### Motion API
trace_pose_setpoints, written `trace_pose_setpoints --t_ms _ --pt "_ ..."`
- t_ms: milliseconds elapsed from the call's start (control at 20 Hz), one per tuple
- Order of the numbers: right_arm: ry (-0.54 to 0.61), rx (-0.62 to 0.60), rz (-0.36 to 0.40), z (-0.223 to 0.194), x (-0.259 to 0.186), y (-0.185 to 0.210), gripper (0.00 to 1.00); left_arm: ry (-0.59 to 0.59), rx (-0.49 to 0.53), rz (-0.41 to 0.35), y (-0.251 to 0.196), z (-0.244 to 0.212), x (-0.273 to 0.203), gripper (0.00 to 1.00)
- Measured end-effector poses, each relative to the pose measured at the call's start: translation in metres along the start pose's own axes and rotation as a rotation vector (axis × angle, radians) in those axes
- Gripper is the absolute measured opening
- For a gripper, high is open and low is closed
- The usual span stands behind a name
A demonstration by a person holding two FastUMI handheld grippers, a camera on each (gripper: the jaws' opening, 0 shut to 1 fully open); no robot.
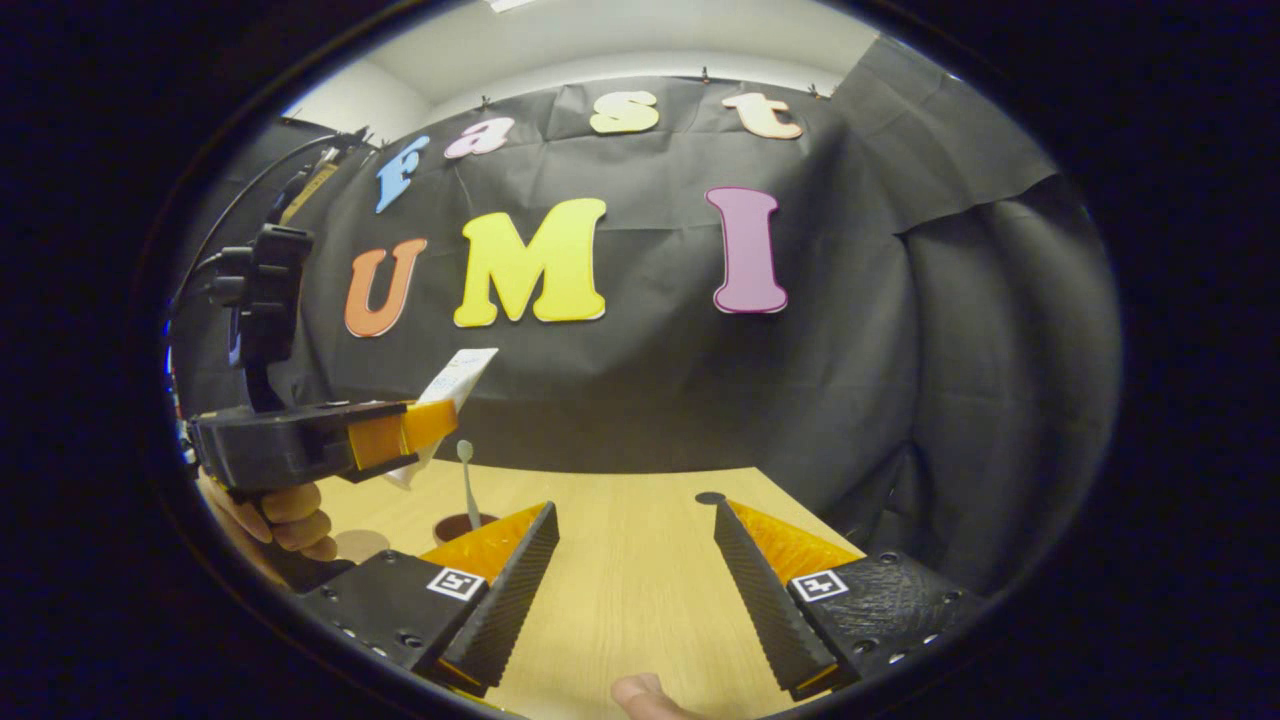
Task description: Put the toothbrush and toothpaste on the desktop into the cup, then pick up the cup and place it on the coaster on the desktop.
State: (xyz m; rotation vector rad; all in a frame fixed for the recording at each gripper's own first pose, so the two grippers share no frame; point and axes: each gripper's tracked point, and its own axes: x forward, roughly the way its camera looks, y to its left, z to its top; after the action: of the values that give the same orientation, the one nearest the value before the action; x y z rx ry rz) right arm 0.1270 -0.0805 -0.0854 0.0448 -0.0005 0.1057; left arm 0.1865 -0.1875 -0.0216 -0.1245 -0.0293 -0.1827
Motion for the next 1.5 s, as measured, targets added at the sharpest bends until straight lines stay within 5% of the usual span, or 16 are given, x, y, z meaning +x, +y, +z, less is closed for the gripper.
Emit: trace_pose_setpoints --t_ms 550,1350,1500 --pt "0.037 0.115 0.027 -0.008 0.007 -0.003 0.96 0.100 0.002 0.017 0.006 -0.035 0.011 0.41" --pt "0.056 0.093 0.025 -0.013 0.005 0.003 0.96 0.106 0.008 0.002 0.003 -0.032 -0.002 0.42" --pt "0.088 0.083 0.032 -0.021 0.001 0.011 0.95 0.153 0.019 0.002 0.006 -0.036 -0.014 0.55"
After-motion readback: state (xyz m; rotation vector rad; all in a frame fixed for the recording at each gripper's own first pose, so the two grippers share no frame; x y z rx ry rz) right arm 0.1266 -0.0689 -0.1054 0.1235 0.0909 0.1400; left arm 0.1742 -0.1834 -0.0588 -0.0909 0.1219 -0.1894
